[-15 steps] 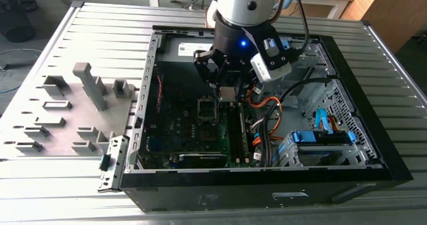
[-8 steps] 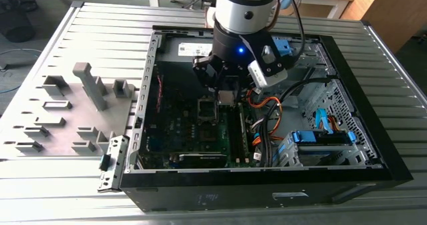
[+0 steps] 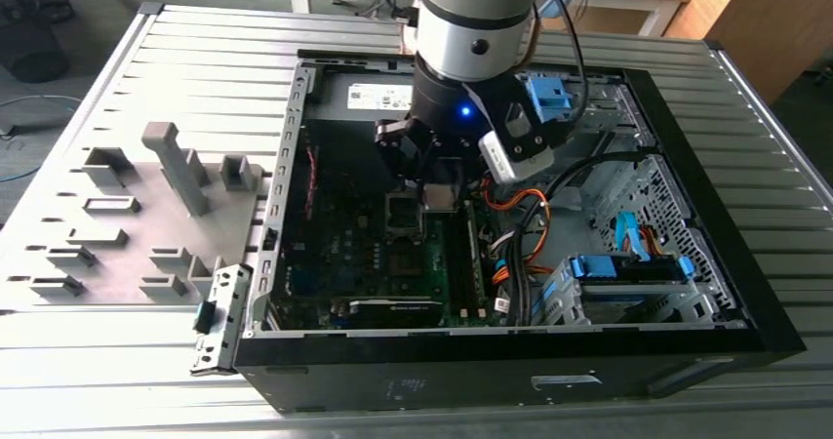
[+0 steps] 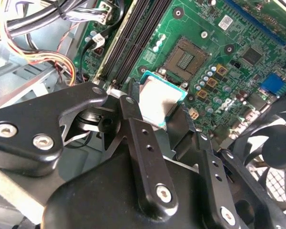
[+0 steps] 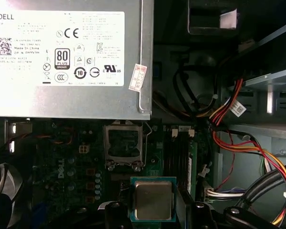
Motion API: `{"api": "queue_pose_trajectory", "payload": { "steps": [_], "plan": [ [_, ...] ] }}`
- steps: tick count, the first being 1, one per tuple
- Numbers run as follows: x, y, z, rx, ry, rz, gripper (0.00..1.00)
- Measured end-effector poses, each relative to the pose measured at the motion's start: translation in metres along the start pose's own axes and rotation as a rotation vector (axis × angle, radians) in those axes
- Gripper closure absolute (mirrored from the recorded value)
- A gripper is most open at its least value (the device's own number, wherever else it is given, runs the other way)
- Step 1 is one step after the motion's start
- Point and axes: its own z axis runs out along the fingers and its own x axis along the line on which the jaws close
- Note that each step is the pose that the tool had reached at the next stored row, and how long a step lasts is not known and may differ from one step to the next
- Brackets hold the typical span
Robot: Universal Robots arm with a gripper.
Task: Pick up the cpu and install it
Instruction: 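Place the cpu into insertion slot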
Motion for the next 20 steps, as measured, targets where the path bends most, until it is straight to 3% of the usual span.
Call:
{"api": "queue_pose_trajectory", "payload": {
  "steps": [7, 20],
  "plan": [
    [0.0016, -0.0036, 0.0075, -0.0001, 0.0, 0.0, 0.53],
    [0.0042, -0.0045, 0.01, -0.0001, 0.0, 0.0, 0.53]
  ]
}}
